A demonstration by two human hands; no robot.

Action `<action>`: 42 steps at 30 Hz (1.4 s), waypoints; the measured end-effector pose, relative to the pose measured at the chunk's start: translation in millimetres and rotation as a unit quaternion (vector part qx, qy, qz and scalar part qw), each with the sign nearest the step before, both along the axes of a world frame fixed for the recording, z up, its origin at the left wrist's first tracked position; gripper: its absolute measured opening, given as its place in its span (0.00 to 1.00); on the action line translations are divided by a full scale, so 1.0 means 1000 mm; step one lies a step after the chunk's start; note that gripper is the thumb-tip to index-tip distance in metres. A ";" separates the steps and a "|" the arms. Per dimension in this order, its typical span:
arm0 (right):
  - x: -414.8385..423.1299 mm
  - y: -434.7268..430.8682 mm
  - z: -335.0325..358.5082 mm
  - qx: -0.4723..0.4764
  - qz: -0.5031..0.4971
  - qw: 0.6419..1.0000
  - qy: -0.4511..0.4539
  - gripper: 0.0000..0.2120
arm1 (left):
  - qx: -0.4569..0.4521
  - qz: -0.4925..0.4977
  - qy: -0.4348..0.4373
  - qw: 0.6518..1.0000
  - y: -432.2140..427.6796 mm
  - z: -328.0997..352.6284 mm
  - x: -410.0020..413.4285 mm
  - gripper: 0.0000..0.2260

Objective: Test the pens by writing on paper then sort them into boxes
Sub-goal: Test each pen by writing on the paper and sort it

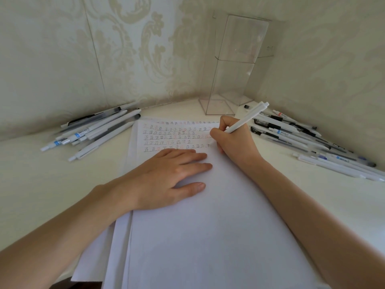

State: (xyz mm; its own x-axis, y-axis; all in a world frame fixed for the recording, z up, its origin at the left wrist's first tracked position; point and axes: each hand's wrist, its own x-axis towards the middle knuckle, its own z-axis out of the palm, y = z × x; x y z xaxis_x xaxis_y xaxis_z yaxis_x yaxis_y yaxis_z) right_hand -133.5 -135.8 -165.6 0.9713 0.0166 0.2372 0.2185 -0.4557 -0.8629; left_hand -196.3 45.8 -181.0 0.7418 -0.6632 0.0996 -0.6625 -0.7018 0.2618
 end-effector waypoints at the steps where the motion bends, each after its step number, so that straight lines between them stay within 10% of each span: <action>1: -0.001 0.000 0.000 -0.003 0.003 1.000 0.002 0.09 | 0.002 0.000 -0.001 1.000 0.000 0.000 0.000 0.29; 15: 0.001 -0.001 0.000 -0.016 -0.013 1.000 -0.002 0.15 | -0.029 0.000 0.006 1.000 0.000 -0.003 0.000 0.27; 22: -0.005 -0.007 0.001 0.017 0.053 0.998 -0.009 0.04 | -0.219 0.081 -0.040 0.971 0.008 0.000 0.004 0.24; 27: -0.009 -0.008 0.007 0.136 0.139 0.980 0.034 0.18 | -0.275 0.080 0.066 0.956 0.006 0.010 -0.002 0.29; 37: -0.018 0.009 0.003 0.202 0.164 0.964 0.055 0.14 | -0.226 -0.021 -0.090 0.970 0.008 -0.003 0.005 0.21; 42: -0.017 0.007 0.002 0.199 0.169 0.963 0.062 0.22 | -0.311 0.132 -0.135 0.932 0.025 0.004 0.019 0.10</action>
